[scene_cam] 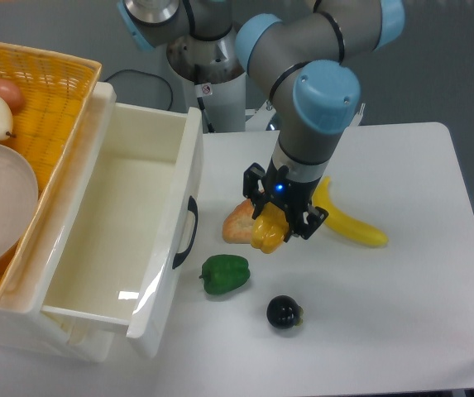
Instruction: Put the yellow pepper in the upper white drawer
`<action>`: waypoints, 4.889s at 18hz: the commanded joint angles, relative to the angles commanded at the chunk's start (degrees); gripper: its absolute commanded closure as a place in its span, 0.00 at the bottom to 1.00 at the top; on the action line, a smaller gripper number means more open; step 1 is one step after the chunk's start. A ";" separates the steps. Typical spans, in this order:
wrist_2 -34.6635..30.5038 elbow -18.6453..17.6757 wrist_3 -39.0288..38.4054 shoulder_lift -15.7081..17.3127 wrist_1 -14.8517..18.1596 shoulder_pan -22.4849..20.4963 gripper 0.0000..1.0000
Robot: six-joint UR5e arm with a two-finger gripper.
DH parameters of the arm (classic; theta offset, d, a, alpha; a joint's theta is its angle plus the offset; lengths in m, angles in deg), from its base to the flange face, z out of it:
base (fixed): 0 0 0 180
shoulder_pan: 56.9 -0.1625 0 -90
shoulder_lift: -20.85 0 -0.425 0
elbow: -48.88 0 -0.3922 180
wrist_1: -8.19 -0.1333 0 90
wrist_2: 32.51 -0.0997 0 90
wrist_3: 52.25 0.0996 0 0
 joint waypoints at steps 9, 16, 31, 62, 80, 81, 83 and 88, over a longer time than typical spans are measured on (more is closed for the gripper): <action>5.00 -0.17 -0.62 4.66 7.65 -0.44 0.67; 9.76 -0.35 -5.18 9.92 12.39 -1.58 0.67; 17.40 -0.44 -18.53 13.97 15.82 0.44 0.66; 16.70 -2.37 -24.79 9.93 8.09 10.02 0.62; 16.70 -2.37 -24.17 9.67 7.12 10.11 0.00; 16.70 -2.29 -24.00 9.58 7.04 10.11 0.00; 16.70 -2.20 -22.69 9.41 5.20 9.49 0.00; 13.90 -2.02 -19.43 8.79 0.36 8.09 0.00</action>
